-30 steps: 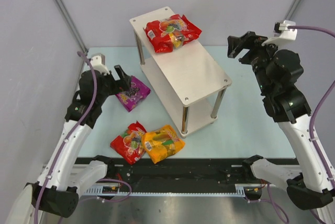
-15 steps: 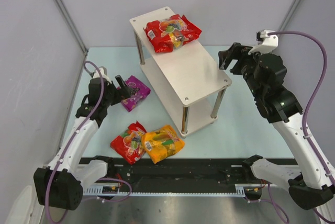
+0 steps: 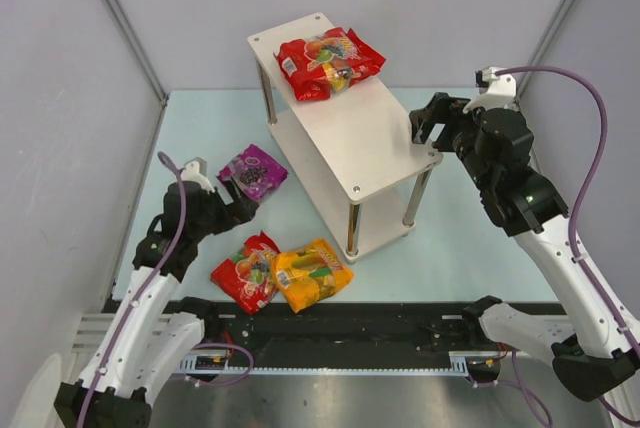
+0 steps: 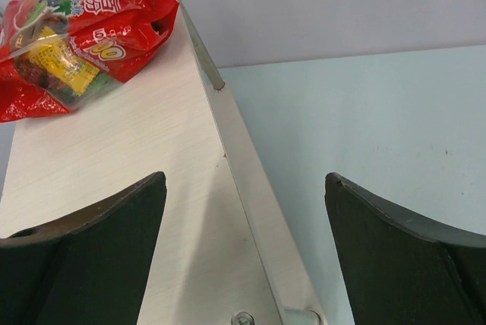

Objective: Place and organize the candy bags onto the shelf

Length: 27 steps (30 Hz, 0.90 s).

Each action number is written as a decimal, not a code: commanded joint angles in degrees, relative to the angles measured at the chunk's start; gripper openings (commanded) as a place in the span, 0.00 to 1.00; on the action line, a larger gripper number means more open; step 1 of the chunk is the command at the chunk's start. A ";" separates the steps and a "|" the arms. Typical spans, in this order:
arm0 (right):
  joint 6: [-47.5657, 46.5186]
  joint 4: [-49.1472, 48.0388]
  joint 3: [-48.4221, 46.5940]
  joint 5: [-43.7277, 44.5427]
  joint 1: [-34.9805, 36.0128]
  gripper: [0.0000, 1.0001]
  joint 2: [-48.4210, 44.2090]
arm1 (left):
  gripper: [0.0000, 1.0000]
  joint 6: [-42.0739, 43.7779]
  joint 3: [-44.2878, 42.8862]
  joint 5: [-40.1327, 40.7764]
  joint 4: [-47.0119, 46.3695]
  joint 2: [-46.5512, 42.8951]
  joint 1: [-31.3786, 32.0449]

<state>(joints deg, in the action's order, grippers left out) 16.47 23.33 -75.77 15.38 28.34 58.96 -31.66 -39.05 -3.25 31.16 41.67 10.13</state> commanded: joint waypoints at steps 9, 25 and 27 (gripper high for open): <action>-0.21 -0.04 0.71 -0.26 0.40 0.90 -1.21 | 1.00 -6.92 0.99 12.55 8.92 6.85 15.62; 0.14 -0.92 1.94 -0.87 0.32 0.91 -0.60 | 0.93 -8.77 7.32 17.83 2.51 13.52 15.71; 0.14 -0.83 2.20 -0.70 0.31 0.91 -0.69 | 0.93 -8.59 7.32 18.71 2.77 14.14 15.71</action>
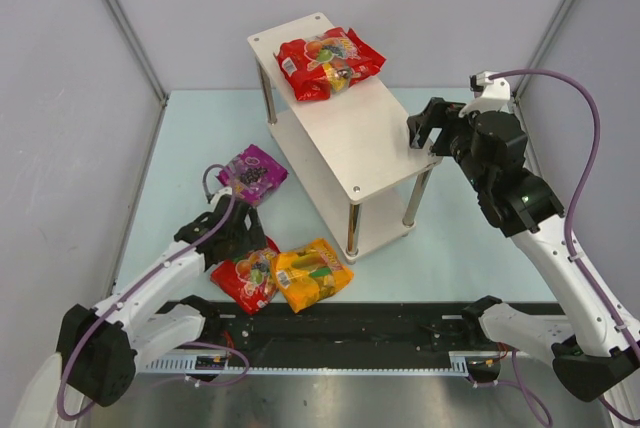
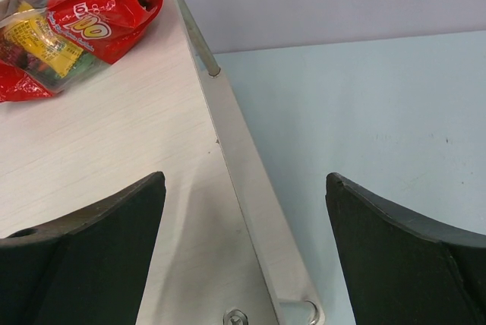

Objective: Place and organize the candy bags onto the shelf

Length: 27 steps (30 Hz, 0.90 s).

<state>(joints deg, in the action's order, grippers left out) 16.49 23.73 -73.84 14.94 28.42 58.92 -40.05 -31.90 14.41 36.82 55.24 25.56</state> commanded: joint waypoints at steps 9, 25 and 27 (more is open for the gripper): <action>0.38 -2.02 1.07 -0.61 0.14 0.91 -0.12 | 0.72 1.29 0.52 -1.49 -5.70 2.84 0.37; 1.00 -2.02 1.25 -0.70 -1.27 0.91 -0.20 | 0.00 3.31 -0.79 -4.40 -6.86 1.71 0.37; 0.82 -2.19 1.25 -0.61 -1.35 0.91 -0.29 | 0.00 3.58 -3.15 -3.00 -4.31 -0.83 0.37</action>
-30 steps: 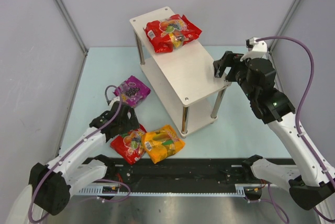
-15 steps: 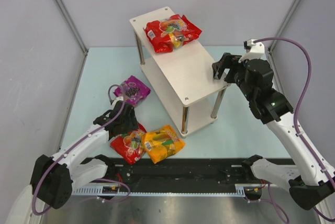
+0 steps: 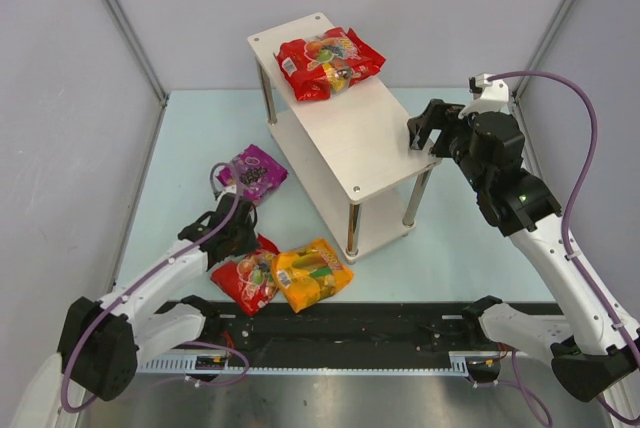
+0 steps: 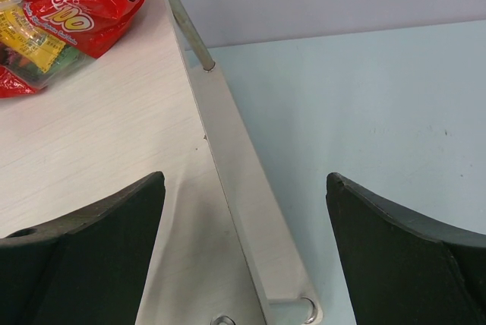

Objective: Place and organize the candy bags onto the shelf

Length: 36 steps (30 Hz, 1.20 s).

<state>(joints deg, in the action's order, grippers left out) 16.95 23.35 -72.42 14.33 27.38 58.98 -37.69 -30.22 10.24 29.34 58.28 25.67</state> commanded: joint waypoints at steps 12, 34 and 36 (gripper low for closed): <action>0.37 -2.52 -0.17 -0.44 -0.39 0.91 -0.45 | 0.00 7.10 -21.79 7.16 16.01 -16.18 0.34; -0.16 -2.00 -0.17 0.61 -2.41 0.91 -2.11 | 0.00 13.52 -57.66 -15.49 12.95 -7.84 0.34; 0.01 -2.00 -0.17 1.83 -3.02 0.92 -2.55 | 0.00 13.35 -61.51 -17.79 11.45 -5.73 0.43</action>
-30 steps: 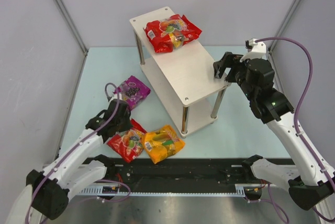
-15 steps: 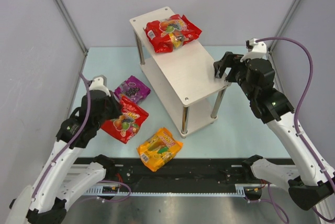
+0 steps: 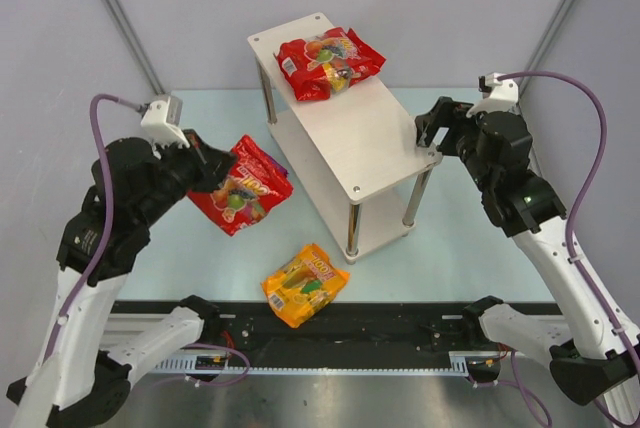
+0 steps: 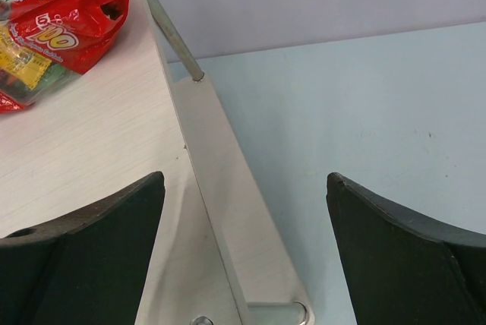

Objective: Place and organize the candy bags onto the shelf

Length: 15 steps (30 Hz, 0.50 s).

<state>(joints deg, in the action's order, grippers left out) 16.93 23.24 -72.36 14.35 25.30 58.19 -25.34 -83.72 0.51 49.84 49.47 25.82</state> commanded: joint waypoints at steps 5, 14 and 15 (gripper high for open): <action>1.44 -3.55 -0.24 3.58 -3.94 0.94 -4.31 | 0.00 1.87 -19.86 -11.24 -8.80 10.81 1.68; 3.73 -4.61 -0.24 0.15 -8.51 0.94 -4.23 | 0.00 3.98 -52.01 -10.80 0.68 33.28 10.11; 3.81 -4.53 -0.24 0.07 -8.69 0.94 -4.06 | 0.00 3.81 -54.24 -11.23 0.87 34.80 10.56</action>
<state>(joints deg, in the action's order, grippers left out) 19.53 20.47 -72.20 15.40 17.39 53.82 -22.96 -123.96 -9.23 51.94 77.67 32.69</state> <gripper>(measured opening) 0.938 0.007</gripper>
